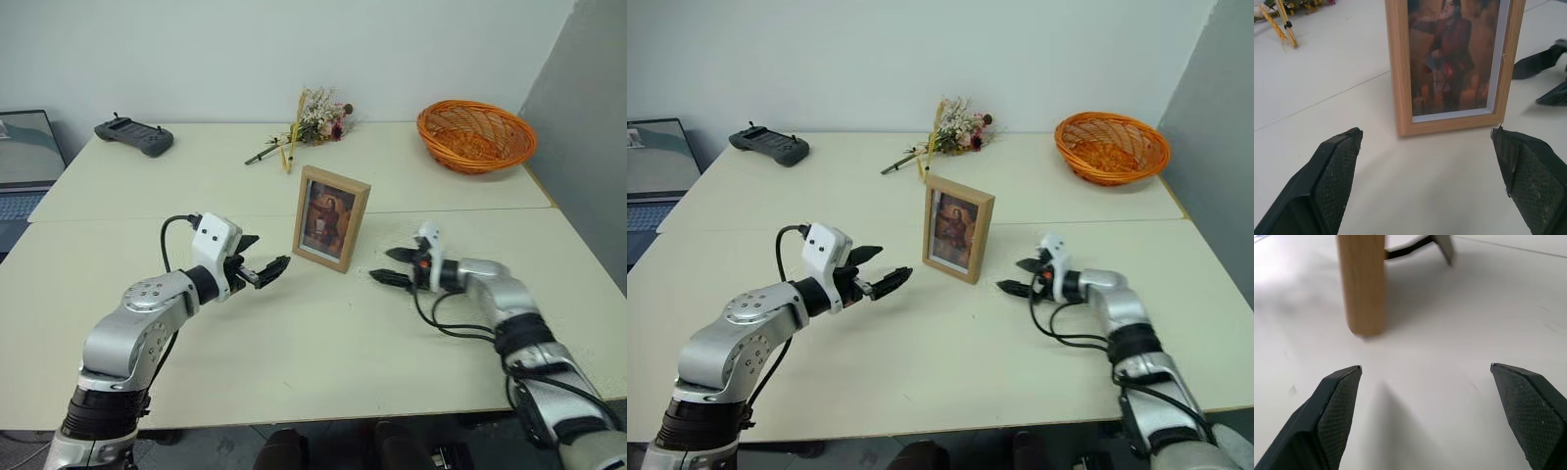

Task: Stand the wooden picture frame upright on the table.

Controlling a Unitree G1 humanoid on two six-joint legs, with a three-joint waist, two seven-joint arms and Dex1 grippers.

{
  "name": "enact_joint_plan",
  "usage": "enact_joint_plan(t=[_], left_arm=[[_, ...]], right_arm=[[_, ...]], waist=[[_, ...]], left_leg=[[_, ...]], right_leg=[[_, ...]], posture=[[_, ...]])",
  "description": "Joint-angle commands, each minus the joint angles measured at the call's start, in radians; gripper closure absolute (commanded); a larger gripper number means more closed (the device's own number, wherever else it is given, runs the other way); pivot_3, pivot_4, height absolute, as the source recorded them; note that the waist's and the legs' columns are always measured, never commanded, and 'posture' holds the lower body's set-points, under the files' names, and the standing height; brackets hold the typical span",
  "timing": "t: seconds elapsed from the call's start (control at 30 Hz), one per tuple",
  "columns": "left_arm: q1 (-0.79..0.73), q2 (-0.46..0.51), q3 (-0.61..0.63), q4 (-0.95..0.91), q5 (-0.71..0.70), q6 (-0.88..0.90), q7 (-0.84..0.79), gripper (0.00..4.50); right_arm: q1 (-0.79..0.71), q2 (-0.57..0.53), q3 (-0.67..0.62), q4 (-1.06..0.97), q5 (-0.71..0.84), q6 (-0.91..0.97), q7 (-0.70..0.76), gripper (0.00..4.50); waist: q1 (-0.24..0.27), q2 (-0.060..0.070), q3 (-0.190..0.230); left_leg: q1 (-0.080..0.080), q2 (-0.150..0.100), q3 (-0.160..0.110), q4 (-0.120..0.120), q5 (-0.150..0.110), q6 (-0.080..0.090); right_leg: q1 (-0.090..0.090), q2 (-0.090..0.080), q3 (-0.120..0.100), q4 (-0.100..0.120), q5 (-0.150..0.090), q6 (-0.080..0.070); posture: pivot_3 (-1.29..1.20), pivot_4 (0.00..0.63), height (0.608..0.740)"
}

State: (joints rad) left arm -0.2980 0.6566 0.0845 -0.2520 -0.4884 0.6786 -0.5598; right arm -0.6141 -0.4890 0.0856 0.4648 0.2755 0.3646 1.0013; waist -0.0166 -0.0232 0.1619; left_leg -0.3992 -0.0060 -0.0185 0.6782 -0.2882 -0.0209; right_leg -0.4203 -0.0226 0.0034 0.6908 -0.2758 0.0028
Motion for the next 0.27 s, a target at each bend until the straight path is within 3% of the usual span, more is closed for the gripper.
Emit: enact_joint_plan(t=[0.03, 0.13, 0.27], left_arm=[[-0.043, 0.066, 0.062, 0.055, 0.01, -0.041, -0.069, 0.0], [-0.072, 0.127, 0.099, 0.107, -0.036, -0.001, -0.152, 0.0], [-0.068, 0.204, 0.114, 0.103, -0.091, 0.049, -0.274, 0.0]], right_arm=[[0.069, -0.1, -0.074, -0.495, 0.137, 0.249, -0.022, 0.03], [0.086, -0.09, -0.122, -0.764, 0.249, 0.437, -0.133, 0.03], [0.095, -0.067, -0.137, -0.88, 0.288, 0.518, -0.224, 0.03]], waist=[[-0.006, 0.001, 0.001], [-0.018, 0.001, 0.001], [-0.015, 0.001, 0.0]], left_leg=[[0.0, 0.0, 0.0, 0.0, 0.0, 0.0], [0.001, 0.0, -0.005, -0.001, 0.0, 0.0], [0.001, 0.0, -0.008, -0.001, 0.0, 0.001]], right_leg=[[0.0, 0.0, 0.0, 0.0, 0.0, 0.0], [0.0, 0.003, 0.001, 0.001, 0.0, 0.0], [0.0, 0.005, 0.0, 0.0, 0.0, 0.0]], posture=[[0.0, 0.15, 0.74], [0.0, 0.15, 0.74], [0.0, 0.15, 0.74]])
